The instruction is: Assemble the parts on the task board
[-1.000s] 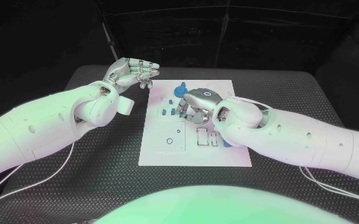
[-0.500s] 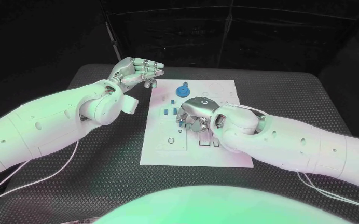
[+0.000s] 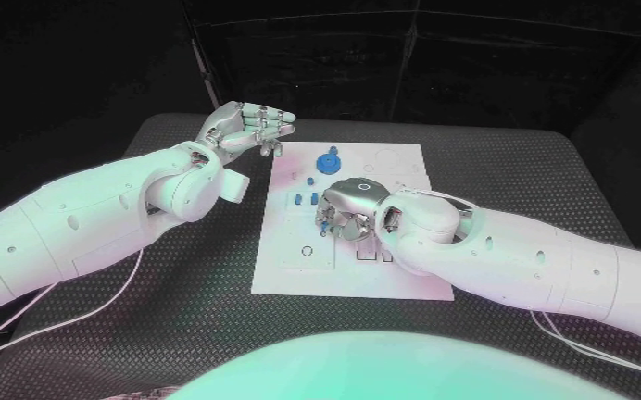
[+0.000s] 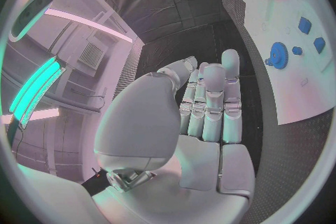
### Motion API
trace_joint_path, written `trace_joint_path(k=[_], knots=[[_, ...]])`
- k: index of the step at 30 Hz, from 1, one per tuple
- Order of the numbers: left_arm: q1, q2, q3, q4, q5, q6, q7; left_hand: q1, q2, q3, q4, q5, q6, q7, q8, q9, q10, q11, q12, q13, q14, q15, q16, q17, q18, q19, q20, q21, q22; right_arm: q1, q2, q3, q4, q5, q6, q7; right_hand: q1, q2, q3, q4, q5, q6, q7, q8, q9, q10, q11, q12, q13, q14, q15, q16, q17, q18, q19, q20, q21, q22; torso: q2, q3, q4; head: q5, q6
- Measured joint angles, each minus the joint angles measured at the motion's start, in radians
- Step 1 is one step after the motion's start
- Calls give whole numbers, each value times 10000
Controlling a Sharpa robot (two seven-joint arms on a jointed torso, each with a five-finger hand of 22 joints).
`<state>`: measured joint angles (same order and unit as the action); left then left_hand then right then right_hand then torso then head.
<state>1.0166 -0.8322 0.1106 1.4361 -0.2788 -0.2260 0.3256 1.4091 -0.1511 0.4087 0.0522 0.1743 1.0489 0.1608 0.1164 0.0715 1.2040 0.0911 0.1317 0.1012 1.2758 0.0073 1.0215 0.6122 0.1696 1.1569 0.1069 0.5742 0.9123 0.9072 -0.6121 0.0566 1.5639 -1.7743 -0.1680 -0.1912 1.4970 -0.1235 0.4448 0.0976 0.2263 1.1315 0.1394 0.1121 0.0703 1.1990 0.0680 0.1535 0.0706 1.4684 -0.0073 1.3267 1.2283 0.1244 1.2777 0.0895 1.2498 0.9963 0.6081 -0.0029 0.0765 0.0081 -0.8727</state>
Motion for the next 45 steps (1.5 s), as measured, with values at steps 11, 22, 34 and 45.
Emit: trace_joint_path(k=[11, 22, 34, 45], knots=[[0, 6, 0, -20, 5, 16, -7, 0, 0, 0, 0, 0, 0, 0, 0, 1, 0, 0, 0, -1, 0, 0, 0, 1, 0, 0, 0, 0, 1, -21, 61, -16, -72, -16, 115, 0, -28, 27, 0, 0, 0, -5, -4, 1, 10, 0, 0, 1, 1, 0, 0, 0, -1, 0, 0, 0, 0, 0, -4, -3, 0, 35, 0], [0, 4, 0, -38, 10, 24, -12, 0, 0, 0, 0, 0, 0, -1, 0, 2, 0, 0, 0, 7, 0, 0, 0, 2, -1, 0, 0, 0, 1, -26, 111, -14, -96, -26, 199, 15, -40, 40, 0, 0, 0, -19, -17, -2, 8, 0, 0, 1, 0, 0, 0, 0, -1, 0, 0, 0, 0, 1, -5, -1, 3, 43, 0], [0, -6, 0, -37, 12, 32, -22, -36, 36, 0, 0, 0, 0, -1, 0, 2, 1, 0, 0, 6, 0, 0, 0, 2, 0, 0, 0, 0, -10, -49, 65, -20, -17, -31, 268, 41, -78, 1, -1, 0, -39, 10, 12, -38, 6, 36, 36, 1, -1, 0, 0, -1, -2, -1, 35, 36, 0, 1, 1, 0, 4, 57, 0], [0, -5, 0, -40, 14, 41, -27, -36, 36, 0, 0, 0, 0, -1, 0, 3, 1, -1, 0, 5, 1, 0, 0, 3, 0, 0, 0, 0, -9, -111, 28, -51, 3, -57, 303, 29, -118, 41, -1, -1, -56, 11, 13, 2, 15, 35, 36, 0, -3, 0, 0, -1, -2, 0, 35, 35, 0, 12, -9, 0, 3, 55, 0]])
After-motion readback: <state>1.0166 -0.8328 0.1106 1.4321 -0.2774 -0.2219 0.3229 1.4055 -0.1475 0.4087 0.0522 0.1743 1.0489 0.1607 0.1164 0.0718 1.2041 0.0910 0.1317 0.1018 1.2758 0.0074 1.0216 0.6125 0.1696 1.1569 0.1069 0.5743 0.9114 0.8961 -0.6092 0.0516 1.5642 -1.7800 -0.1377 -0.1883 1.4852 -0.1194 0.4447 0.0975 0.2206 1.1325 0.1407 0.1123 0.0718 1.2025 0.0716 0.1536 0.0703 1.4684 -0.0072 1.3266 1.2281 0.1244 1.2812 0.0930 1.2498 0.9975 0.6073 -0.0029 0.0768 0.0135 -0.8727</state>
